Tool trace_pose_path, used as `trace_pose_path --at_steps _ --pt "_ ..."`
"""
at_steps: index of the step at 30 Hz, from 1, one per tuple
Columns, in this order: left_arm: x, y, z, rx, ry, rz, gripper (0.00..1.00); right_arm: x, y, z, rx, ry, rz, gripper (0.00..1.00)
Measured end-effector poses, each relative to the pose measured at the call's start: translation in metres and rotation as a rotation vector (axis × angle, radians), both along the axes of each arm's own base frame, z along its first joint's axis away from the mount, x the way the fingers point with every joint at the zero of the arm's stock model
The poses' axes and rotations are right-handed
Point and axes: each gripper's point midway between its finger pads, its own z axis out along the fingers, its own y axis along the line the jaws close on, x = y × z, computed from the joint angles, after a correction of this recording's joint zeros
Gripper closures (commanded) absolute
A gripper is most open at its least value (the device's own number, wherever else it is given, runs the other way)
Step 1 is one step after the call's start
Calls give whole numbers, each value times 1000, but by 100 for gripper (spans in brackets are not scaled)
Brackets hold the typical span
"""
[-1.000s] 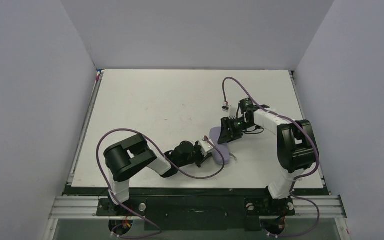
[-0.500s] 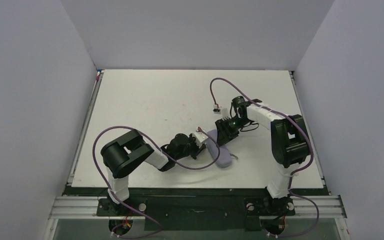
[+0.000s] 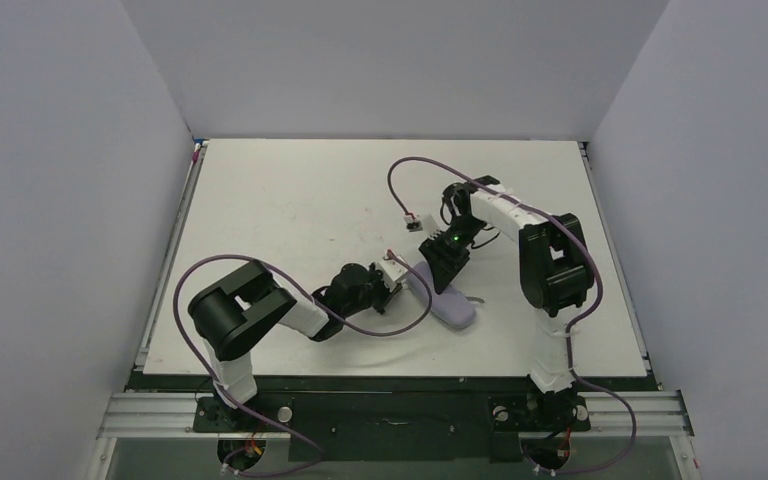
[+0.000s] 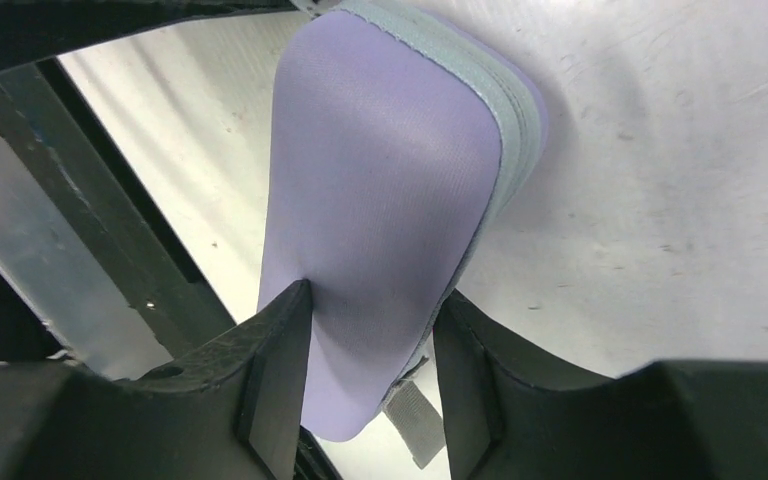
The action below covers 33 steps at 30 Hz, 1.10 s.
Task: Open the umbrella
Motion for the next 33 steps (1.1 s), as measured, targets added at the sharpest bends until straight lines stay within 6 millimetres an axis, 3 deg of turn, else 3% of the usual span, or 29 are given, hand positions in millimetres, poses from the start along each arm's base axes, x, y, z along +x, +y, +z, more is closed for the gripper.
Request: trace_pose_path --at_steps 1,4,7,12,16,20,24,28,33 --pt "-1 1 1 1 -5 -3 100 3 -1 1 -11 -11 19 71" --pt "-6 0 6 3 -28 -11 100 16 -1 5 -44 -52 54 53" --pt "-15 -1 4 13 -28 -24 100 39 -3 15 -81 -132 45 32" --pt "-35 -9 3 16 -24 -66 100 84 -9 42 -74 -241 -99 19" --pt "-41 -13 4 13 -24 -74 100 94 -29 54 -67 -223 -284 19" --pt "-44 -15 3 12 -17 -72 100 76 -63 54 -73 -143 -507 19" --pt "-49 -18 3 10 -11 -79 100 34 -88 41 -93 -11 -700 19" --pt "-50 -24 6 4 -14 -87 100 4 -74 26 -82 110 -791 18" --pt "-51 -28 7 3 -16 -92 100 9 -56 14 -44 166 -908 17"
